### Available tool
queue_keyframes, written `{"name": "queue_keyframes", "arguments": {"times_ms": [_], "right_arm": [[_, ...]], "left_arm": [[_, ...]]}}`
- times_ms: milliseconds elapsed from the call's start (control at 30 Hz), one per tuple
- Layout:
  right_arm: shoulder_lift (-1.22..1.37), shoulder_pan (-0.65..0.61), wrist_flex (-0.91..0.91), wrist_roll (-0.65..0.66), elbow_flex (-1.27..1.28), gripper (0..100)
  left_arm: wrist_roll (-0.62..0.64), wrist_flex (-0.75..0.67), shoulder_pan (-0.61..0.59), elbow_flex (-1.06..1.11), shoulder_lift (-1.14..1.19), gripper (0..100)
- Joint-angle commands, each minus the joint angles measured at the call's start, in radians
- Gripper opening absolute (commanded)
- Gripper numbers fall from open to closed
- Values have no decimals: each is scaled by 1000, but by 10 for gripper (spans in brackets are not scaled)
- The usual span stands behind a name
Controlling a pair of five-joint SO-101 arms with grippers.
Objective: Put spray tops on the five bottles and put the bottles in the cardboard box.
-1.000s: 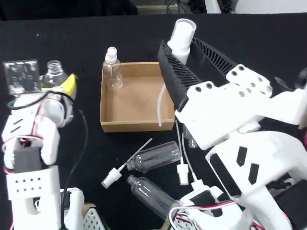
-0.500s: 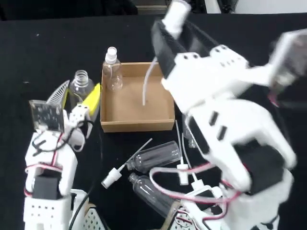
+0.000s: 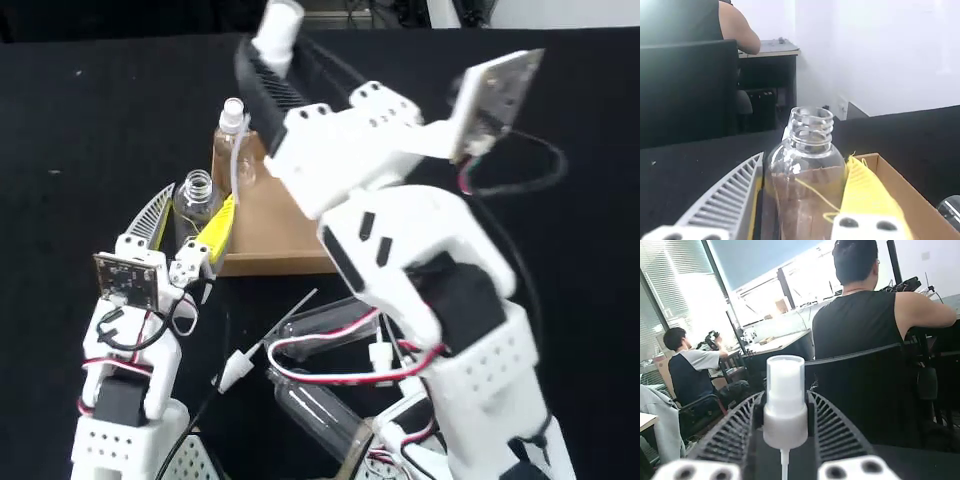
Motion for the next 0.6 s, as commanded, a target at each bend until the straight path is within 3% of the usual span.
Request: {"name": "queue_keyframes", "arguments": {"times_ms": [0,200,567], "right_arm": [[-21,-14,-155,2,45,11],[-21,-17,-305,2,134,11],[-16,-20,-336,-2,154,11]], "left_arm": [[0,-143,7,38,-14,30],[2,-322,7,139,-9,30],[0,-321,7,137,-9,30]]}}
